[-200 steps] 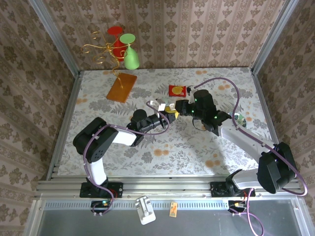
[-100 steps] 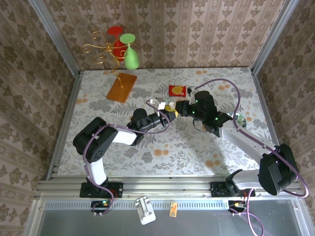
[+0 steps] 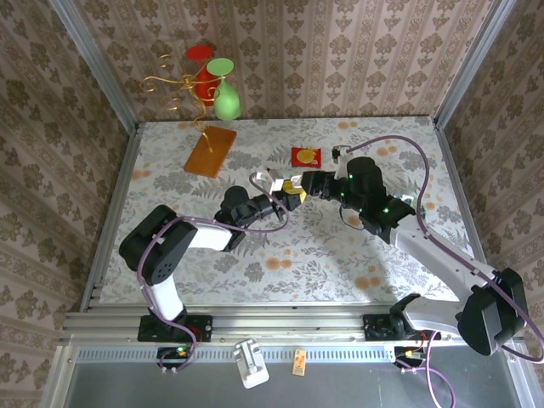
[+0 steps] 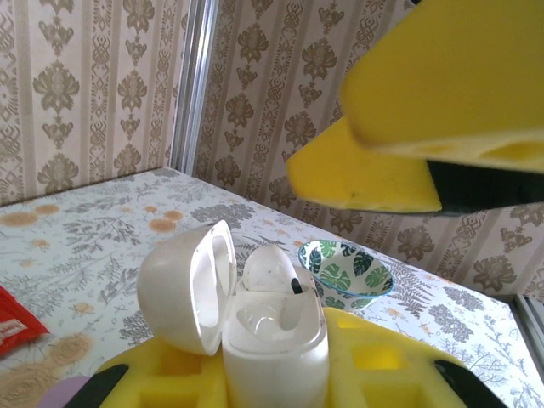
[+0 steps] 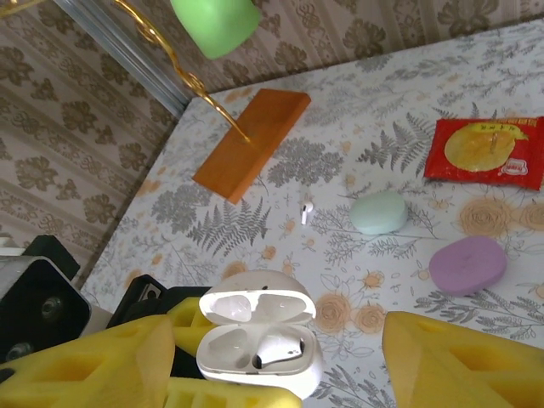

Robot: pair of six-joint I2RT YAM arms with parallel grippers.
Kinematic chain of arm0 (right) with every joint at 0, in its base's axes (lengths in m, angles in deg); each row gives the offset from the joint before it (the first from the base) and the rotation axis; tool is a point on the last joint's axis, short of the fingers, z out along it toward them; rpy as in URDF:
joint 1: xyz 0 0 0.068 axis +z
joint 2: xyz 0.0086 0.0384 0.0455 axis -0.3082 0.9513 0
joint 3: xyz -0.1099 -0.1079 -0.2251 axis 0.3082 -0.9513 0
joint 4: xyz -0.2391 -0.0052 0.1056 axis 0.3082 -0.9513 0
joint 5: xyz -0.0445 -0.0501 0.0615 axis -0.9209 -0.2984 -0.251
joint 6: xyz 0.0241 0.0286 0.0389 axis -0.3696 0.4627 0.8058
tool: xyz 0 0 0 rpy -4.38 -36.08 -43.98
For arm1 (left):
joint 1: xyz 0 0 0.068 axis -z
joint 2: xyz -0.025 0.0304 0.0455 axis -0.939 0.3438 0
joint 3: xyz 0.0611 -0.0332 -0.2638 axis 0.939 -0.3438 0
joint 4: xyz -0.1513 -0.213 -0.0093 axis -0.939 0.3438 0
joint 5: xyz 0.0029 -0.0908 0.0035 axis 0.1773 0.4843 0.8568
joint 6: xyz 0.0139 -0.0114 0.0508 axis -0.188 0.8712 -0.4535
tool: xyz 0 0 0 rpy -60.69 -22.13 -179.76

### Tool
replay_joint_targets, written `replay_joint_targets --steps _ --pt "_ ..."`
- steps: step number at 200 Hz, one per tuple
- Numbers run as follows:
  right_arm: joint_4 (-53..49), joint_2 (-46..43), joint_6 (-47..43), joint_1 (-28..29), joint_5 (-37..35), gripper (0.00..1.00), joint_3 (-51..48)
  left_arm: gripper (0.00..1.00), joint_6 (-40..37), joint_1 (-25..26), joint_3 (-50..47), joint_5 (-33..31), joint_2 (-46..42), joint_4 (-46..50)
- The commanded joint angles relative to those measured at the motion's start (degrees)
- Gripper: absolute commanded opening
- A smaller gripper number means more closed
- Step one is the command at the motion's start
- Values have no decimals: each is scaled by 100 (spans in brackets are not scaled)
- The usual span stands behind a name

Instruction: Insert wireless bluetooth earbuds into charging case

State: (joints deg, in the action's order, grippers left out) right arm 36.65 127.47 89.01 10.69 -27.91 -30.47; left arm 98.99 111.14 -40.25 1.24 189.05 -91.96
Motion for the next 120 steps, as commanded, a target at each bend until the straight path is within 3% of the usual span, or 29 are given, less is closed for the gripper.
replay_joint_targets --steps 1,23,68,120 --pt "-227 -116 98 -50 -191 67 54 10 -552 -88 -160 350 -233 -198" --pt "-356 -144 39 -78 -44 62 43 10 -913 -142 -290 523 -345 -198" --pt "-73 -237 -232 -113 283 65 -339 10 -972 -656 -771 549 -786 -183" --pt "-920 1245 -298 -54 419 64 653 10 -814 -1364 -1654 430 -1989 -149"
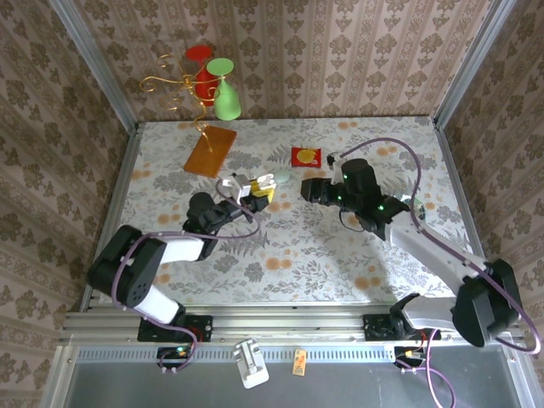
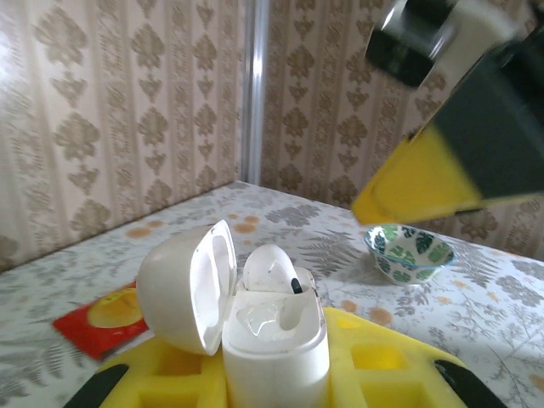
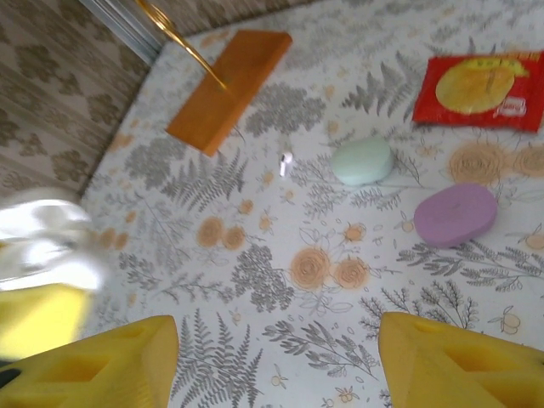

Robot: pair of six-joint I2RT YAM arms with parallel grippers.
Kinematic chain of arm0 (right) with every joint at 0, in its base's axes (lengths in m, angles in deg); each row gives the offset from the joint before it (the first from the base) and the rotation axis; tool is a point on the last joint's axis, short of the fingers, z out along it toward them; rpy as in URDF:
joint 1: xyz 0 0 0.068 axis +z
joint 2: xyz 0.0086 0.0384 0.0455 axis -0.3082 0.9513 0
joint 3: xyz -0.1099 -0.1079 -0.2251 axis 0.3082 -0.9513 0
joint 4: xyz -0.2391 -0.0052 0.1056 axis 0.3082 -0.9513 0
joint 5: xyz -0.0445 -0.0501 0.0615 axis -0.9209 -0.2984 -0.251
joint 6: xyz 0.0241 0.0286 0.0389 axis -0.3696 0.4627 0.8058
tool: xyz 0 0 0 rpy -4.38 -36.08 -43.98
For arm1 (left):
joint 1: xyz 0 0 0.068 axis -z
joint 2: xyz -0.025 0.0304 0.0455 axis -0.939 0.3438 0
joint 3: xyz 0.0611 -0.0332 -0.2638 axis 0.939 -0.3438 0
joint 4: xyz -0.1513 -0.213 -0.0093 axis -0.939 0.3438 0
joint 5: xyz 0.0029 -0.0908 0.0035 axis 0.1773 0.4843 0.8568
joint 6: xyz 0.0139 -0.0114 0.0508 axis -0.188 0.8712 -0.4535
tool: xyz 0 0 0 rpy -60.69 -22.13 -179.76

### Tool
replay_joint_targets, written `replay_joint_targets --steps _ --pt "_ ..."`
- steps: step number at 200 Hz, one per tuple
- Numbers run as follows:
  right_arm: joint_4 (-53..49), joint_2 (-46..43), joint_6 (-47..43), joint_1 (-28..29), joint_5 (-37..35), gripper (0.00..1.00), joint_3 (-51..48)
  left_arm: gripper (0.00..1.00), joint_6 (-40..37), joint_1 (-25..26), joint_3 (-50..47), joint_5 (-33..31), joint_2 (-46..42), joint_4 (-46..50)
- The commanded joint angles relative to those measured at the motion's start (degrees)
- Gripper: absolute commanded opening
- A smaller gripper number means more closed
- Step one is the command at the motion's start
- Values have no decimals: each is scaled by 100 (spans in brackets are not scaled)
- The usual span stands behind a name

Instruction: Insert wireless bluetooth earbuds into charging case

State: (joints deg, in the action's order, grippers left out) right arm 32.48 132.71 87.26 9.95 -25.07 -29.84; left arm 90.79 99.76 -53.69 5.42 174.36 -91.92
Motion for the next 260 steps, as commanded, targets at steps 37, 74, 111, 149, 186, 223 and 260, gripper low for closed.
replay_joint_targets --steps 37,74,111,149,186,223,260 --pt "-1095 2245 -150 217 109 58 1750 10 82 -507 -744 -215 -1287 -98" --pt "-1934 3722 -134 462 -80 54 3351 10 -17 -517 -929 -355 -1725 153" --pt "-2839 4993 -172 689 -482 50 5007 10 -264 -518 -1060 -413 -2126 631" --pt "-3295 6044 -169 752 -852 44 6361 10 -332 -517 -1133 -409 -2261 790" --pt "-3602 6875 -160 770 -1073 39 7482 10 -269 -511 -1143 -369 -2249 731" --pt "-3841 7588 -27 778 -982 34 8528 10 -228 -508 -1140 -333 -2200 659" --pt "-3909 7995 26 771 -893 31 9065 10 -150 -508 -1150 -312 -2065 491"
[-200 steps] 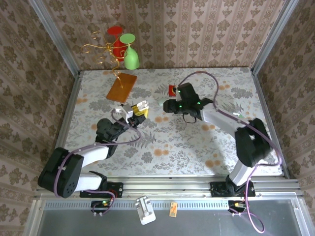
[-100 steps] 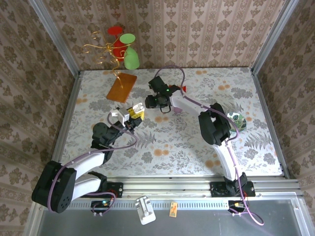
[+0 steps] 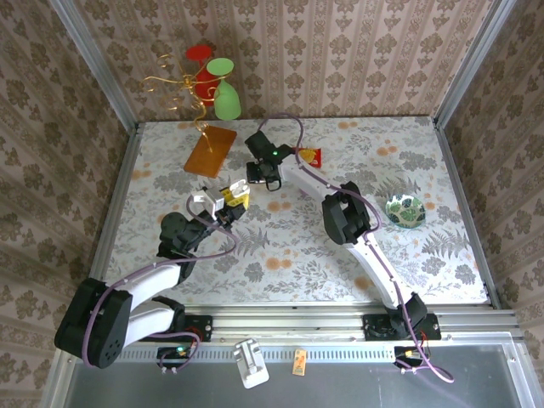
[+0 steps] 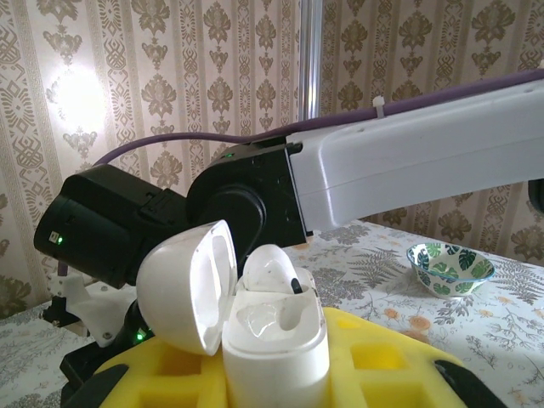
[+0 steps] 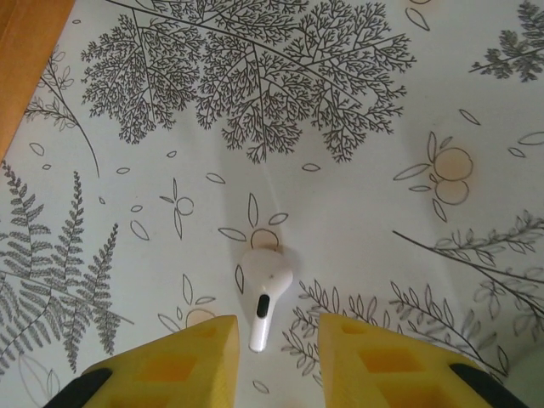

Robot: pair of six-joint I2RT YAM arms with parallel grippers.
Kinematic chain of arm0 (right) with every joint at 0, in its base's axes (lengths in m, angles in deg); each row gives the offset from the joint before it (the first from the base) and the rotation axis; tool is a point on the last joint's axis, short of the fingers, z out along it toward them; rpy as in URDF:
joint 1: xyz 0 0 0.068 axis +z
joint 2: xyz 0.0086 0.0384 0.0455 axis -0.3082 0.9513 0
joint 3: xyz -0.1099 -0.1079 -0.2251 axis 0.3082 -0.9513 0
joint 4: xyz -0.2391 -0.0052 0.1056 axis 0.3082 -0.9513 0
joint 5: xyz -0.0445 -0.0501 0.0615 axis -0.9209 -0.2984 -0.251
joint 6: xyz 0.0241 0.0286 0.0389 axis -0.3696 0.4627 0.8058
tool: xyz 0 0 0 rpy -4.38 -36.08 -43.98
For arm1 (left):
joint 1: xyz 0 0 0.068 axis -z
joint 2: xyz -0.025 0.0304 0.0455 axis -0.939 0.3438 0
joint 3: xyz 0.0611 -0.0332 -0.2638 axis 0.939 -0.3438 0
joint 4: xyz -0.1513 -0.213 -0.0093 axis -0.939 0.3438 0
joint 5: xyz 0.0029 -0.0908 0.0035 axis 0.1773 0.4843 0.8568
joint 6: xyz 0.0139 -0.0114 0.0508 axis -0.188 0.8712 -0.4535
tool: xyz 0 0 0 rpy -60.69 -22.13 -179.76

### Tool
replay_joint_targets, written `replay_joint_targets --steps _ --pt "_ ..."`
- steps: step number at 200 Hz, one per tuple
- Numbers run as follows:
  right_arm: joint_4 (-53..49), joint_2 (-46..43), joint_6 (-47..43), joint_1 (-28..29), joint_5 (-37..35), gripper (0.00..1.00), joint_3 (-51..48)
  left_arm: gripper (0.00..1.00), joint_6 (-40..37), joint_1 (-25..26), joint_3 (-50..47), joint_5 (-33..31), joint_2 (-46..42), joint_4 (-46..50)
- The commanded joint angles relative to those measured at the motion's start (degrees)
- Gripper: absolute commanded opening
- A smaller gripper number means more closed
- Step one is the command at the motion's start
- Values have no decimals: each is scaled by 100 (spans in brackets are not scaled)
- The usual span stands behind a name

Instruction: Insert wireless bluetooth earbuds into charging case

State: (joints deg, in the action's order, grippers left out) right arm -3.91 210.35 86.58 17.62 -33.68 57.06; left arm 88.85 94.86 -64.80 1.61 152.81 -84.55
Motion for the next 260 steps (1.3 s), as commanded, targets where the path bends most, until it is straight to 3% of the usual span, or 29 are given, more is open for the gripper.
replay_joint_targets --steps 1,81,119,196,260 --pt "-272 237 93 3 -32 31 380 10 42 -19 -39 66 90 -254" --pt "-325 321 -100 -59 153 18 428 10 50 -19 -1 46 187 -304" --pt "-202 -79 -247 -68 187 14 -16 10 1 -19 -4 55 237 -280" --pt "1634 -2420 -335 -55 177 12 -3959 10 -45 -12 -4 138 517 -599" --pt "2032 -4578 -289 -59 107 12 -7153 10 -47 78 75 203 784 -763"
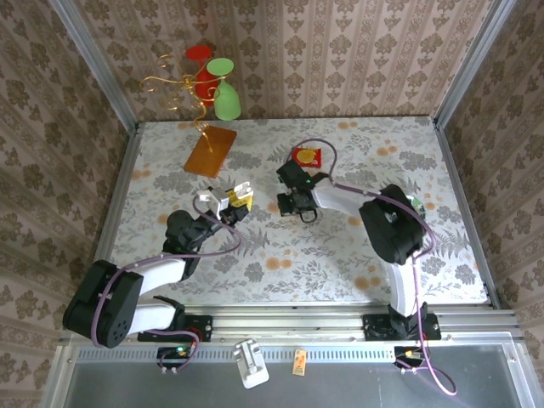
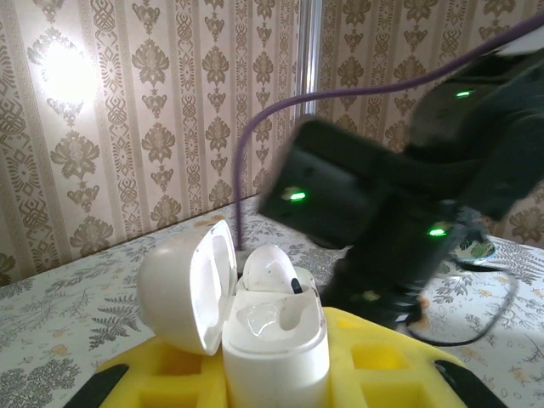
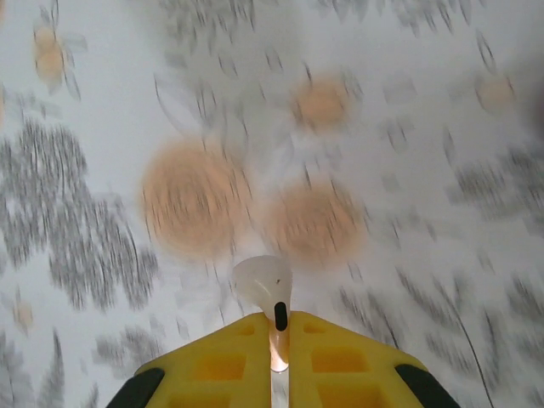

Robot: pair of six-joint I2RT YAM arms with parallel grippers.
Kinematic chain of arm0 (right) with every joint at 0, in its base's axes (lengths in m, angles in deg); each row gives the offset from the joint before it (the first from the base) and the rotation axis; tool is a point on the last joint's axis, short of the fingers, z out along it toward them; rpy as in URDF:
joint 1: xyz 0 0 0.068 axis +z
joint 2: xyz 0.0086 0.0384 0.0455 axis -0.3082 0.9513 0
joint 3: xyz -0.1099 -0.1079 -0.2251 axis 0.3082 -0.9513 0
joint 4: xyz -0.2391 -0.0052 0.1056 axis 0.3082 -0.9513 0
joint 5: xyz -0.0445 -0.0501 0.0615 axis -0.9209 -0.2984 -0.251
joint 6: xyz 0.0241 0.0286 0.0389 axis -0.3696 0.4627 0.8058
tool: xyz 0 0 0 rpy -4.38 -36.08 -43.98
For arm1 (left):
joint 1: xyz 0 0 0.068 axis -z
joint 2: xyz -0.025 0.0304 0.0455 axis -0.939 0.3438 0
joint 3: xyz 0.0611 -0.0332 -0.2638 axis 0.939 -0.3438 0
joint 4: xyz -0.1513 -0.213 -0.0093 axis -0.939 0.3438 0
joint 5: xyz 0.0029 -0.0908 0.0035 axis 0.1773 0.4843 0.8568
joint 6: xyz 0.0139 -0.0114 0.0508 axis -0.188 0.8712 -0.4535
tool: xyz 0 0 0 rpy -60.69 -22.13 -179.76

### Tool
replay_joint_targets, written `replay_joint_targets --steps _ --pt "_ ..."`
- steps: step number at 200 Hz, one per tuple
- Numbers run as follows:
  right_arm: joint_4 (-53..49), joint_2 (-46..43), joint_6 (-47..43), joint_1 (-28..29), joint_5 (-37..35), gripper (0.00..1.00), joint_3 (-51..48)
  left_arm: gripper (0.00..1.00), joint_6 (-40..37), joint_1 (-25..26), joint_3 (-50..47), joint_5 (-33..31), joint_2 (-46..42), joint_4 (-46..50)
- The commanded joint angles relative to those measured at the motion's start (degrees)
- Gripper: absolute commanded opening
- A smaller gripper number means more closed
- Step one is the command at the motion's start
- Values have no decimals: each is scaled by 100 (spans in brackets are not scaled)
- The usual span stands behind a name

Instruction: Insert wireless bluetooth earbuds into charging case

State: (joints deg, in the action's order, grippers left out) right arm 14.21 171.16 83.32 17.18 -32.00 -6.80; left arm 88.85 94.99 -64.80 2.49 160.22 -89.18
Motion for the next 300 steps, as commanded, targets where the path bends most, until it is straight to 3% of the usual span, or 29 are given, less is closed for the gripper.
replay_joint_targets --steps 1,45,87,123,175,225,260,300 --pt "219 -670 38 -15 -60 12 -803 10 -52 69 75 116 43 -300" --pt "-95 -1656 152 -2 2 13 -2075 10 -73 65 126 110 70 -273" --pt "-585 -1877 1 -15 -271 16 -2271 10 -152 288 137 115 70 -178" --pt "-1274 -1774 -81 -16 -437 43 -1660 10 -264 285 95 173 -2 -83" --pt "-2858 -1060 -171 -15 -375 58 -331 10 -627 276 27 404 -357 476" --pt "-4276 46 98 -13 -264 58 969 11 -1014 280 14 444 -725 1135" --pt "-4606 473 73 2 -244 57 1344 11 -1197 255 -17 431 -747 1279" --pt "-4722 790 -17 2 -222 48 1586 11 -1208 256 -31 501 -652 1195"
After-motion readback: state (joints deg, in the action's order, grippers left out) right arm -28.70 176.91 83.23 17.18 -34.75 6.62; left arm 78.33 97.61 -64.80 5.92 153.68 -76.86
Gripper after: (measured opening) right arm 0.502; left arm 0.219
